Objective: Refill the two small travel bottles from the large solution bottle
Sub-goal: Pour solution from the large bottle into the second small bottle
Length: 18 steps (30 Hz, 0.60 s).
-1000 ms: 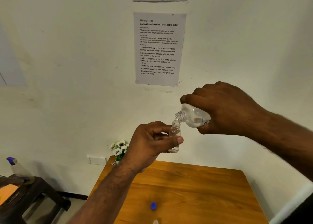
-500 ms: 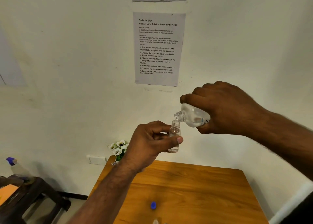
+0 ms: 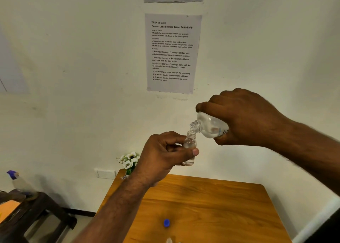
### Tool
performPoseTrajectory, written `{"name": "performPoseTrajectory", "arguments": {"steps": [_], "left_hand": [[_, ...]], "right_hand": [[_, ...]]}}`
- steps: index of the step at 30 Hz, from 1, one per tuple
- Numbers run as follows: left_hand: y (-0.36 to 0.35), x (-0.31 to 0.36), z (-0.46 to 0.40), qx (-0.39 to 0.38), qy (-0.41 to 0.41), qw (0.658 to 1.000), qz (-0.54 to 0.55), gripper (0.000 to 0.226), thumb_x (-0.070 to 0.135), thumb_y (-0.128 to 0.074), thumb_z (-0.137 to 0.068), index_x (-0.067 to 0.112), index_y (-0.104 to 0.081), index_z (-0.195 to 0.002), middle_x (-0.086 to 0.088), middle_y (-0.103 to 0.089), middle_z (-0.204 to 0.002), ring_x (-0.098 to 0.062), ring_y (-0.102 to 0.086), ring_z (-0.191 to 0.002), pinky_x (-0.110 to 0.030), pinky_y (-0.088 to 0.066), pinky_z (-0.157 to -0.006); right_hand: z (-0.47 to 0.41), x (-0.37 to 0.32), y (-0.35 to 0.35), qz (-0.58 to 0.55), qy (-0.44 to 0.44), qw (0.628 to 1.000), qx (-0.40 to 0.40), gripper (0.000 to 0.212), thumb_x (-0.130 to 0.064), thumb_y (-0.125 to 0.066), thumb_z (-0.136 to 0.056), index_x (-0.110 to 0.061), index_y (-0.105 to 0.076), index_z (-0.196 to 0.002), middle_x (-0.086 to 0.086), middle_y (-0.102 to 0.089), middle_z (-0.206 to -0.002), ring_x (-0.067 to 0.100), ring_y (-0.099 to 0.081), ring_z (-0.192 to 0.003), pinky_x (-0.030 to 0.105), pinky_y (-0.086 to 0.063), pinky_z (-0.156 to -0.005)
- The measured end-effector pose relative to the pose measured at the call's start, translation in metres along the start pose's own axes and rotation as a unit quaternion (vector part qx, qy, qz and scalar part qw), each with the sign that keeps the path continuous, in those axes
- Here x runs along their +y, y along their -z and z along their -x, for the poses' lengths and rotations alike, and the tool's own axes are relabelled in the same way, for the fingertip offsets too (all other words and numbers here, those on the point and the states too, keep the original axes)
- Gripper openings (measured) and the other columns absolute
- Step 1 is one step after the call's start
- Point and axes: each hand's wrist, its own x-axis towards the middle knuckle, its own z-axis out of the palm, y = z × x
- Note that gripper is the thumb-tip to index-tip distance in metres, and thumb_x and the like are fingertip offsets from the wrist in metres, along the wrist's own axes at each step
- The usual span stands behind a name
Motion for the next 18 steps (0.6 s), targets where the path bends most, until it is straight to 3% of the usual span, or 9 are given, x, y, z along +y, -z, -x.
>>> {"name": "performPoseTrajectory", "arguments": {"steps": [18], "left_hand": [[0.0011,-0.0021,-0.0009,-0.001,-0.003,1.000,0.003,0.020,-0.003,-0.081,-0.078,-0.004,-0.079,-0.098,-0.011,-0.074,-0.088,-0.027,-0.076,-0.075,-0.037,-0.063,-0.064]], "right_hand": [[-0.0006,-0.0002,0.0009,-0.007,0.001,1.000,-0.005,0.072,-0.051,-0.071,-0.063,-0.037,-0.045,-0.129,-0.011,-0.065,-0.102,0.021,-0.061,-0.085,0.033,-0.045,-0.072]]}}
